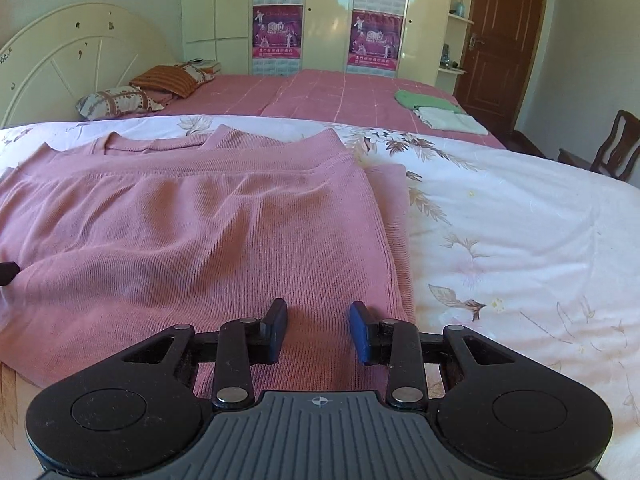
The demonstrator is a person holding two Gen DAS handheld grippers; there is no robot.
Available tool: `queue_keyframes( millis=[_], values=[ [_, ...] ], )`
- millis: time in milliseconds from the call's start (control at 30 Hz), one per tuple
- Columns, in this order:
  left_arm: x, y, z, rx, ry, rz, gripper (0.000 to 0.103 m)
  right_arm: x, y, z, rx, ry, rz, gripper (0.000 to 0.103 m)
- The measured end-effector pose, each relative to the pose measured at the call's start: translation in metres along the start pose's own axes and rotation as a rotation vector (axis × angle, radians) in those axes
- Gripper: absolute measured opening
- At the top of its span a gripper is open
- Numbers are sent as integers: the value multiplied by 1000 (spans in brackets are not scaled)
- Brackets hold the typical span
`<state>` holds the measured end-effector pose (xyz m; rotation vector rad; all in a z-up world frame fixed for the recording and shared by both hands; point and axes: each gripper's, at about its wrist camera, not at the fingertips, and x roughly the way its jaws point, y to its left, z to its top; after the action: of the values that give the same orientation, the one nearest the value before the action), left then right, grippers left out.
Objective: Fold small clothes
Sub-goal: 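Grasp the sweatshirt side edge with the left gripper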
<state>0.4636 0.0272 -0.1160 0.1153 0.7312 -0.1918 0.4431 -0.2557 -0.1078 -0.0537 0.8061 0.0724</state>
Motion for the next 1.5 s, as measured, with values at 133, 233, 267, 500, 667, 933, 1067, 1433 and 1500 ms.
queue_keyframes(
  millis=[133,233,267,500,667,933,1067,1433,1500],
  values=[
    [-1,-1,-2,-3,-6,4,83,0,-3,-1,-13,0,12,33],
    [-1,0,-2,-6,-7,2,83,0,-3,-1,-19,2,14,33],
    [-1,0,-3,-6,-9,1,83,0,-3,-1,-19,1,15,33],
    [-5,5,-2,-20,-2,-1,84,-1,-5,-2,-37,-3,30,34],
    [-30,29,-11,-99,23,105,82,-21,-11,6,-36,6,27,34],
    [-66,55,-44,-197,81,185,82,-38,-20,-32,-89,62,89,34],
    [-101,56,-57,-288,61,173,82,-61,-26,-26,5,-20,112,38],
    [-90,122,-103,-946,-146,-85,77,-79,0,-24,91,-49,276,26],
    [-87,125,-109,-1022,-199,-87,77,-73,9,-21,120,-34,284,26]
  ],
)
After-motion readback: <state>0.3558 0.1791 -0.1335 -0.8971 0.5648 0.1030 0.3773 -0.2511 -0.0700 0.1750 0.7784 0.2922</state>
